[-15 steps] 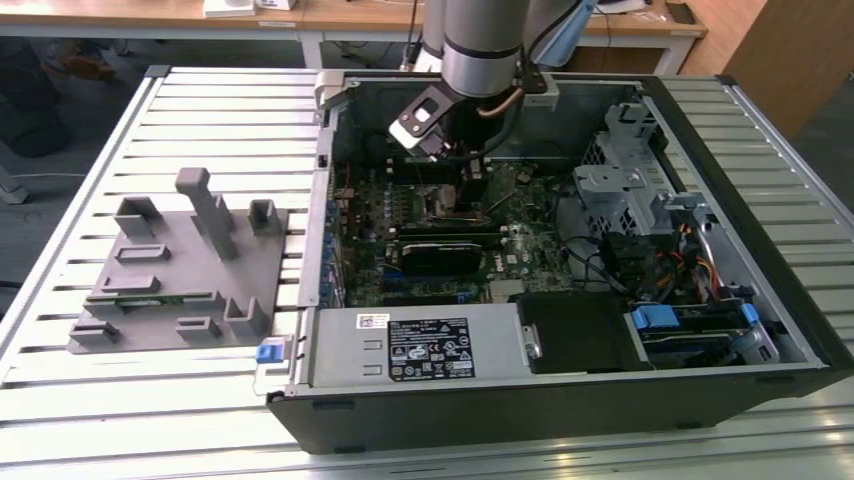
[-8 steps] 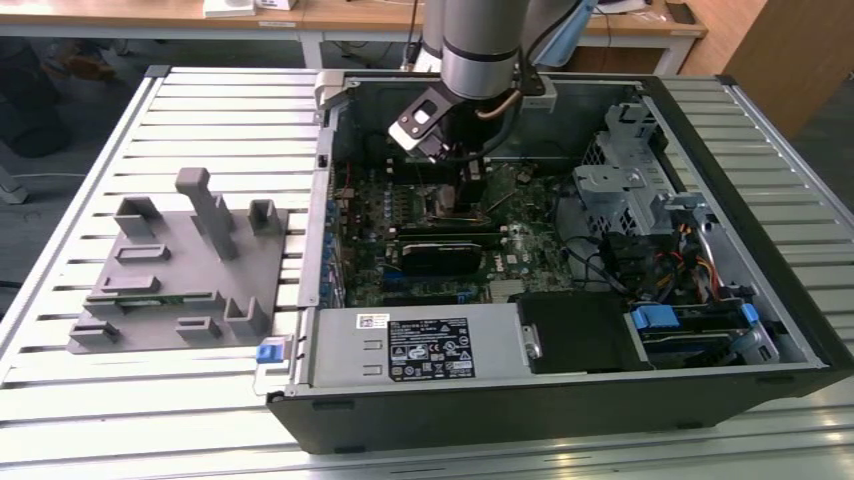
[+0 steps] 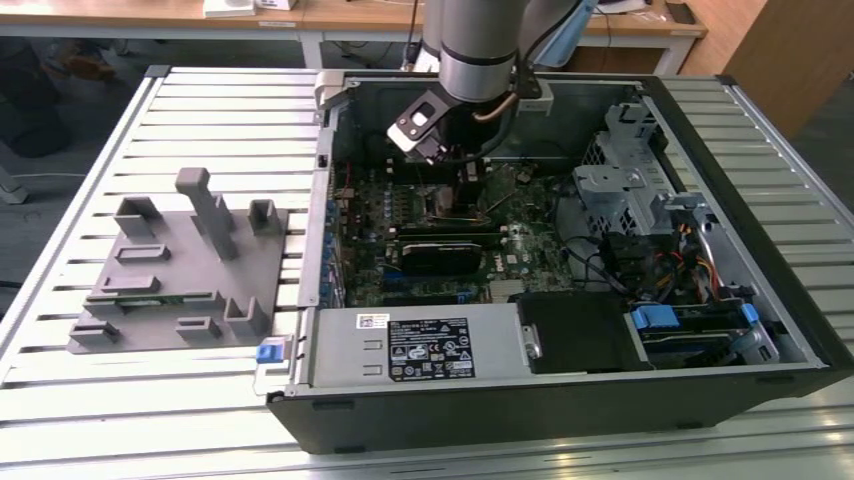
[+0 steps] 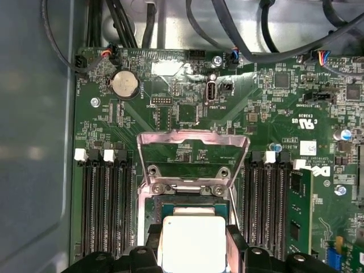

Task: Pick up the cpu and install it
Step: 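Place the cpu into insertion slot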

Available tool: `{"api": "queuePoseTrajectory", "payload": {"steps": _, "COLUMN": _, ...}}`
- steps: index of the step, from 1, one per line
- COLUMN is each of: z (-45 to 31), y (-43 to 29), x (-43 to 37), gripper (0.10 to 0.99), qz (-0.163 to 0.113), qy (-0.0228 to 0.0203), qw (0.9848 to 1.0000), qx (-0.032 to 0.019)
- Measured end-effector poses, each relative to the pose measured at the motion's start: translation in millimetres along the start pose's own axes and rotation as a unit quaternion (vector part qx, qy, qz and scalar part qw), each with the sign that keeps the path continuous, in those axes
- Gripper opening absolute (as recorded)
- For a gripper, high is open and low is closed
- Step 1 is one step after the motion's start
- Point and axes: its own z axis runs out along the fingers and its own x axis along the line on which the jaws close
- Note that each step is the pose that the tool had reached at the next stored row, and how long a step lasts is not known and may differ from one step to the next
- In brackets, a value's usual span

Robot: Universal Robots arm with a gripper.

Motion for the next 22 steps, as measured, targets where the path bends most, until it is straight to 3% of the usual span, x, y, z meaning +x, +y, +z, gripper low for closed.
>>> {"api": "queuePoseTrajectory", "payload": {"steps": 22, "z": 8.7, "y": -1.4, "x": 1.6, "gripper": 0.529, "qz": 0.001, "qy": -0.0001, "qw": 1.0, "qx": 0.0001}}
